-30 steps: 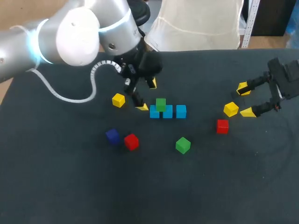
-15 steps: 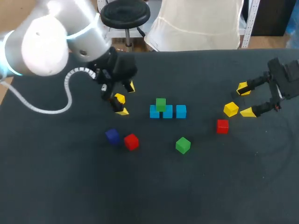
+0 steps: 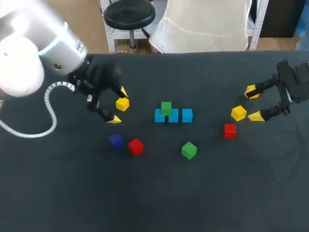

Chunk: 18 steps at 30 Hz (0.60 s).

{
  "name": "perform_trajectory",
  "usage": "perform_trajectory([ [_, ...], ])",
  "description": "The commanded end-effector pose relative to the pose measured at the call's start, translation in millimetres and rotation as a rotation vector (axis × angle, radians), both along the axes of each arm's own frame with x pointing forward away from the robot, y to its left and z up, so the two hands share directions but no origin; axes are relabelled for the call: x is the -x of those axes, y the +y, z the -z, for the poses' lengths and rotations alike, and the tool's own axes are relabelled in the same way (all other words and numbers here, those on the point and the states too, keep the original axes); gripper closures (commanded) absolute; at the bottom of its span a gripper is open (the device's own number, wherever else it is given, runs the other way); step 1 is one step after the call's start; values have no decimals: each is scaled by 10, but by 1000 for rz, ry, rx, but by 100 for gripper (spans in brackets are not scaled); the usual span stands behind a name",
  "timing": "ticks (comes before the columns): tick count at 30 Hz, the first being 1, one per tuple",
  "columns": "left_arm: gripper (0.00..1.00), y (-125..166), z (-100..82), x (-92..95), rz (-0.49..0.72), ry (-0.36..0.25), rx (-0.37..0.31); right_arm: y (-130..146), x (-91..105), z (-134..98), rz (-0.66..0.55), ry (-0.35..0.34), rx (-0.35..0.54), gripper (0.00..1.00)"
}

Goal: Place the blue cubes, place green cubes on the blue cubes, place the yellow cubes on the green cubes, then place the red cubes on the yellow cubes, and place purple cube on the red cubes.

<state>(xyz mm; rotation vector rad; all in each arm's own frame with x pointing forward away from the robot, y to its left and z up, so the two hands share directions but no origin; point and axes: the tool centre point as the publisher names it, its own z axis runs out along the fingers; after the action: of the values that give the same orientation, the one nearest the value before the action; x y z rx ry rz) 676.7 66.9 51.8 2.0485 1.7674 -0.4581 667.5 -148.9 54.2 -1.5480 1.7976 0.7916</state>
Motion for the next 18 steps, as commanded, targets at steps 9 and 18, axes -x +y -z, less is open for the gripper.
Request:
perform_trajectory([
  [9, 0, 50, 17, 52, 5, -20, 43, -4, -7, 4, -2, 0, -2, 0],
  [18, 0, 50, 17, 52, 5, -20, 43, -4, -7, 4, -2, 0, -2, 0],
])
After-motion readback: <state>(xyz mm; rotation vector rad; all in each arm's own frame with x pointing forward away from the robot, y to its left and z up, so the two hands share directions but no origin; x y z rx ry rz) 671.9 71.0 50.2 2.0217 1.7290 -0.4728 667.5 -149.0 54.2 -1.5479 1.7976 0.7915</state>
